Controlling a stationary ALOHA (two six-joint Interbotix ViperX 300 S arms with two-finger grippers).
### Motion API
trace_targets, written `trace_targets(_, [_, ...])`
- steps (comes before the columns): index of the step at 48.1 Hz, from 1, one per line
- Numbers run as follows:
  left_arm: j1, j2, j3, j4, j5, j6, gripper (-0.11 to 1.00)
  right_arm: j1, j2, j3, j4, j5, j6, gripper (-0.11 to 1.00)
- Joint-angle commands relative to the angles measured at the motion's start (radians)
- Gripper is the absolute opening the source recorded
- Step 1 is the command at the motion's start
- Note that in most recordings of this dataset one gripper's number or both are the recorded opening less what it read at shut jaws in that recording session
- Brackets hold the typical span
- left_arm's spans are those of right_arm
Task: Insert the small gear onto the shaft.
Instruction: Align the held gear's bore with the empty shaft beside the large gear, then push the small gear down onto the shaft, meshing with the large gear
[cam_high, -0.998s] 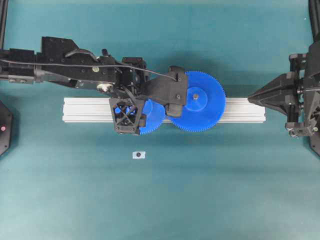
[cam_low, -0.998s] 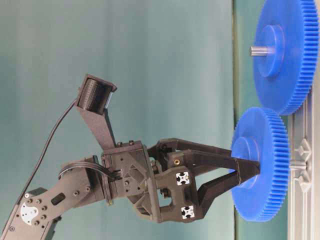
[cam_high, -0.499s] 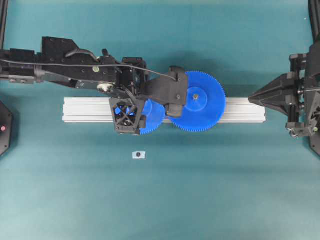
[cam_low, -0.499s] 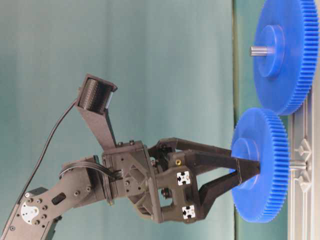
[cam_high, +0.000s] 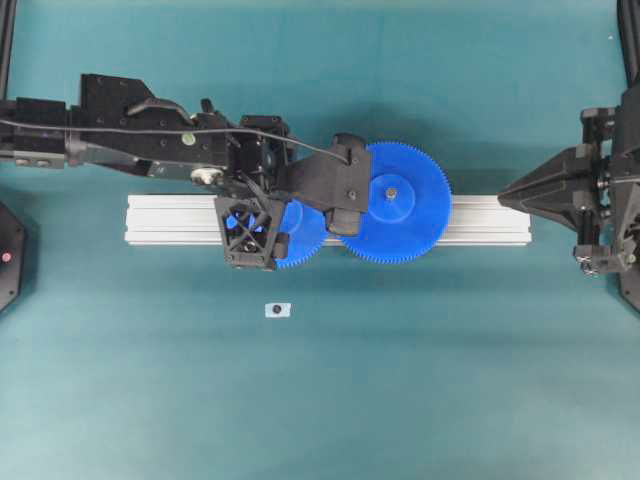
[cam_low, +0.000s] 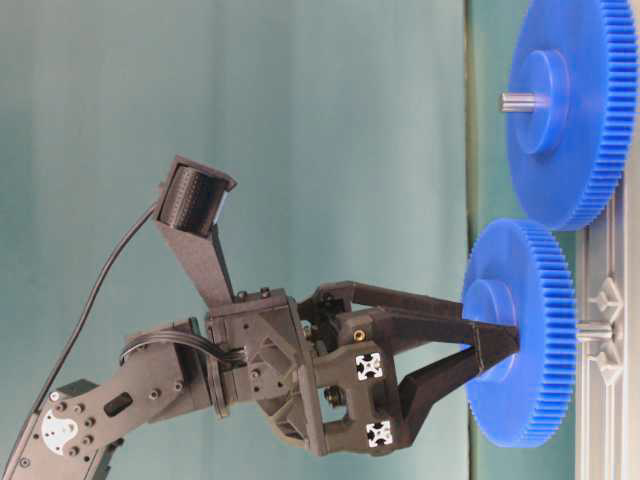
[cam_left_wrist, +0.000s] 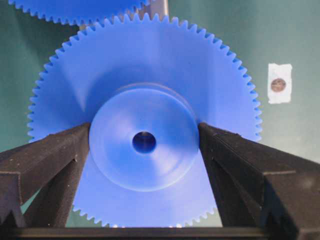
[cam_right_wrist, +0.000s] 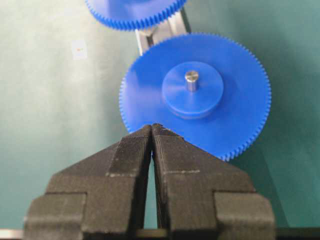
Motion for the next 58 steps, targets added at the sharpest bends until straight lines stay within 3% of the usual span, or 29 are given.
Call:
trace_targets(1, [0.0, -0.015, -0.02, 0.002, -0.002, -0.005, 0.9, 0.0, 0.003, -0.011, 0.0, -0.009, 0.009, 0.11])
trace_targets(15, [-0.002, -0.012, -0.037, 0.002, 0.044, 0.005, 0.92, 0.0, 0.003, -0.011, 0.0, -0.009, 0.009, 0.11])
trace_targets(43, [0.0, -0.052, -0.078, 0.002, 0.02, 0.002, 0.92, 0.0, 0.003, -0.011, 0.0, -0.009, 0.011, 0.11])
trace_targets(58, [0.018, -0.104, -0.031, 0.002, 0.003, 0.009, 0.92, 0.0, 0.003, -0.009, 0.0, -0.009, 0.009, 0.11])
